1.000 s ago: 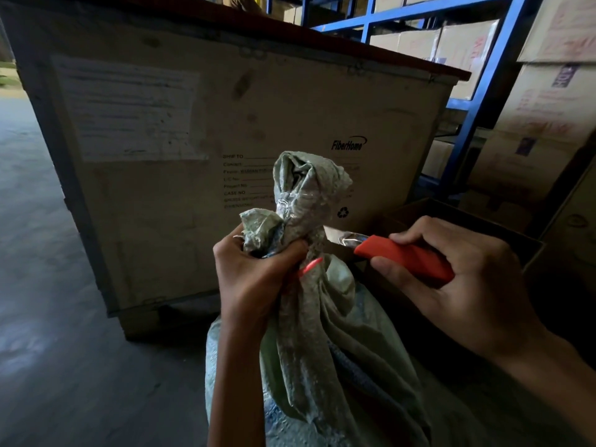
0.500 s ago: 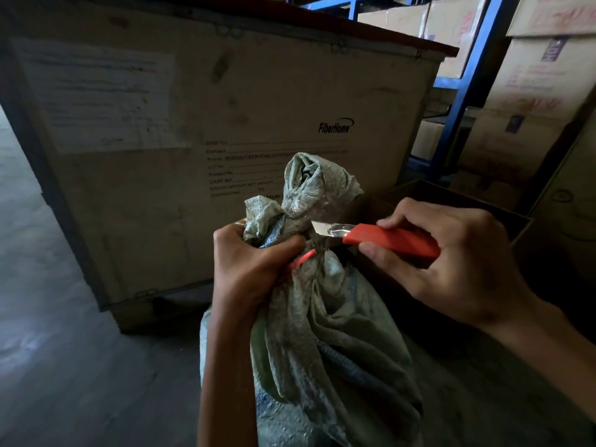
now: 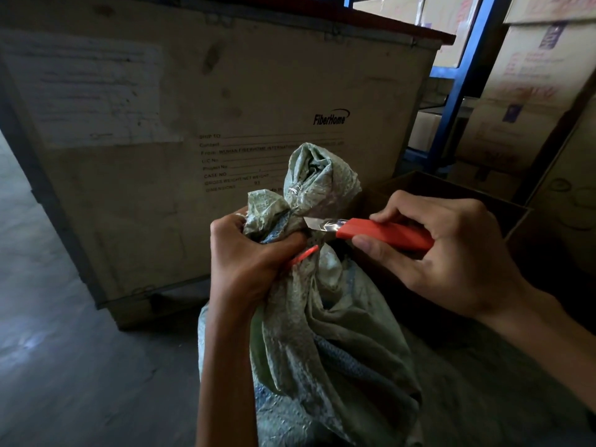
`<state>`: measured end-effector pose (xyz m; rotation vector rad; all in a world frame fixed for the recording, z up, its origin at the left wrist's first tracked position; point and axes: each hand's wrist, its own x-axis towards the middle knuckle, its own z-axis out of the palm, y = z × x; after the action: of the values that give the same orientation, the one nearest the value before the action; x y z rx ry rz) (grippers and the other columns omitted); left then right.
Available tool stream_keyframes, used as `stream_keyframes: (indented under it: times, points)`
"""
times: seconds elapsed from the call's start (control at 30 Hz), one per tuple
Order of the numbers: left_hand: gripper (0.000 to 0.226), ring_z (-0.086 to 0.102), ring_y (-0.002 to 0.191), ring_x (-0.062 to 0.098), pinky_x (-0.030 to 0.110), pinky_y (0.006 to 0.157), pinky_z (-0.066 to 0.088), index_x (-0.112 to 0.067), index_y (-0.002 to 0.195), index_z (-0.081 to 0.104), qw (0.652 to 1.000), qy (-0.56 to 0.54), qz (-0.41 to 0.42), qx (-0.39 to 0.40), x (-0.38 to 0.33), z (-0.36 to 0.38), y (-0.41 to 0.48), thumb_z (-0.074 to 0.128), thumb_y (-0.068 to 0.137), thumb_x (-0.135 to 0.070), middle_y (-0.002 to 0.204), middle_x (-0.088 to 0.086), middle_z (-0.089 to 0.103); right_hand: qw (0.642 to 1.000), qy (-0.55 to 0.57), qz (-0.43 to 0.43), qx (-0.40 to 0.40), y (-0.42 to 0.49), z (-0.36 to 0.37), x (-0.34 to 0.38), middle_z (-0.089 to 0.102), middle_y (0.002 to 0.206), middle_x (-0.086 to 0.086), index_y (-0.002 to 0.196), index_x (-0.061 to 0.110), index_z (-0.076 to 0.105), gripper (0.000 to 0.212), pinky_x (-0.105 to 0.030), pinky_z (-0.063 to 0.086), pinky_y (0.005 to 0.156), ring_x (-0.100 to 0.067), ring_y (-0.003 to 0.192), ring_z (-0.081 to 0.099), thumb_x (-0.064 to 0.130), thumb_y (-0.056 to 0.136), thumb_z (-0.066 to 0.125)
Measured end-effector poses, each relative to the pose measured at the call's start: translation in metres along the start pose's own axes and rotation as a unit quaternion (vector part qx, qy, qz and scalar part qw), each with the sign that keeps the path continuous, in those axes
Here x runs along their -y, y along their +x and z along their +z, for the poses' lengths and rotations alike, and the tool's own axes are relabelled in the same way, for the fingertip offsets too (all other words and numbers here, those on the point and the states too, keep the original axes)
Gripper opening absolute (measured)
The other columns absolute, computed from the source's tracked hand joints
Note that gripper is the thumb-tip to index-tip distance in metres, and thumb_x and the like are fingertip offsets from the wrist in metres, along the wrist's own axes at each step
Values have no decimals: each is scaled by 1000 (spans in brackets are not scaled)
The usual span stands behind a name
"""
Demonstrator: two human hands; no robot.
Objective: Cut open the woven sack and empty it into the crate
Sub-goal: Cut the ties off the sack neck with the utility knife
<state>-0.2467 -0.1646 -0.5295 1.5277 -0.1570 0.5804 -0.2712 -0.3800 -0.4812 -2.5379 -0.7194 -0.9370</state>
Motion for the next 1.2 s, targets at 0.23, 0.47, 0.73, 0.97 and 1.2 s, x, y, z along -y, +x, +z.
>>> stream_keyframes:
  times: [0.23,0.47,0.73,0.97,1.2]
  points:
    - [19,79,79,22,37,67,63,-8,81,80,1000,16,-24,-3,3,-1,1,89,67,2,78,2,81,1000,-24,15,0,1,3,0,69,81,13,91,28,66,42,-32,51,56,-5,66,62,68,86,56]
    - [18,70,57,9,25,53,56,-10,68,75,998,19,-62,-9,7,-14,4,85,67,5,65,0,77,997,-56,45,-30,2,-1,-11,68,78,11,91,26,66,44,-29,51,52,-7,63,59,68,86,54]
    - [27,58,62,16,30,55,46,16,74,60,996,-22,-81,-28,11,-13,4,80,73,-2,64,15,66,999,-31,16,-7,1,-2,-6,68,83,13,91,25,66,39,-28,51,55,-5,66,61,62,86,60]
    - [25,60,58,14,26,52,46,14,72,62,996,-22,-87,2,9,-8,0,80,72,-3,61,7,66,999,-20,9,30,0,1,-1,62,80,24,91,29,66,40,-19,43,55,5,64,54,68,84,58]
    - [9,69,60,16,26,54,53,2,72,74,995,13,-96,9,9,-8,1,83,69,1,73,14,78,999,-4,6,41,0,1,-2,62,82,24,91,29,67,38,-21,44,56,5,66,55,66,84,60]
